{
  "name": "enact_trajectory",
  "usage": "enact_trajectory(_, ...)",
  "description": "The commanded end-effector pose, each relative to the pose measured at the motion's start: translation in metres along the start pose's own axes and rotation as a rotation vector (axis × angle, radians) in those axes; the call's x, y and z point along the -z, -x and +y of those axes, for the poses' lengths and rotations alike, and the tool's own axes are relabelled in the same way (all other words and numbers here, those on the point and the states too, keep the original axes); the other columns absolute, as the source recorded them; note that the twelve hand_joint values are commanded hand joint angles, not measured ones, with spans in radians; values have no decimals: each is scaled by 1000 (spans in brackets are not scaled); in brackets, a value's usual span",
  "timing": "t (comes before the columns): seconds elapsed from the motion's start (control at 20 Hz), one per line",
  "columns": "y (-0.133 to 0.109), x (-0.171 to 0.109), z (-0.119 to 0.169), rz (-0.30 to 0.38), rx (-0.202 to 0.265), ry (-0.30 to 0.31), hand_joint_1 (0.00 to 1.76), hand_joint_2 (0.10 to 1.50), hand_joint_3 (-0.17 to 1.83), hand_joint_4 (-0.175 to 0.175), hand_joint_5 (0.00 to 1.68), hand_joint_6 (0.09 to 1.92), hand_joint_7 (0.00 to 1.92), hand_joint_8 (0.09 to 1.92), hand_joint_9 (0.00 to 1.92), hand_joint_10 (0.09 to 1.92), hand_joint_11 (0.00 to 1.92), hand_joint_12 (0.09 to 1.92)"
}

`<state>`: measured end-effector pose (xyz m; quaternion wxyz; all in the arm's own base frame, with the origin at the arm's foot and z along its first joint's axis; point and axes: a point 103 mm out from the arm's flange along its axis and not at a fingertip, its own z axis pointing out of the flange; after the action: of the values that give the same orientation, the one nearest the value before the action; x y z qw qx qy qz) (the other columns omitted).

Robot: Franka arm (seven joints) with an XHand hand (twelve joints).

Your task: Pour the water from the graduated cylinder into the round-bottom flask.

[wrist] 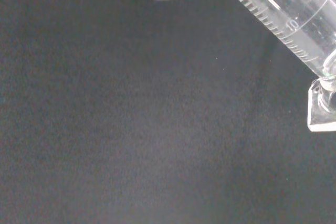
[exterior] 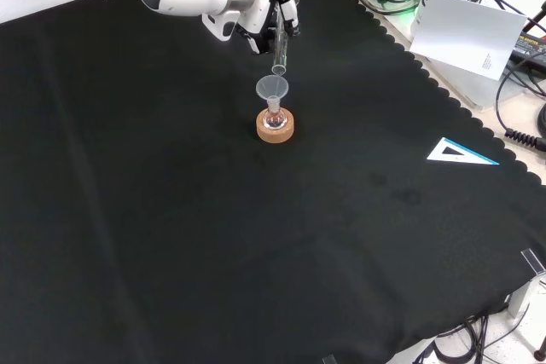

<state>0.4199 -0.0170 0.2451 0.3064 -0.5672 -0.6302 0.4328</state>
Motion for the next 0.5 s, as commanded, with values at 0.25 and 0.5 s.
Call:
enact_trajectory(0.25, 8, -11, 1, 93, 127, 189, 1144, 1115, -6, -124, 999, 992, 1436, 190, 1551, 87, 1314, 703)
enact_trajectory(0.5, 21, -19, 6, 142, 216, 264, 1142, 1113, -7, -118, 1004, 987, 1436, 185, 1549, 87, 1311, 699)
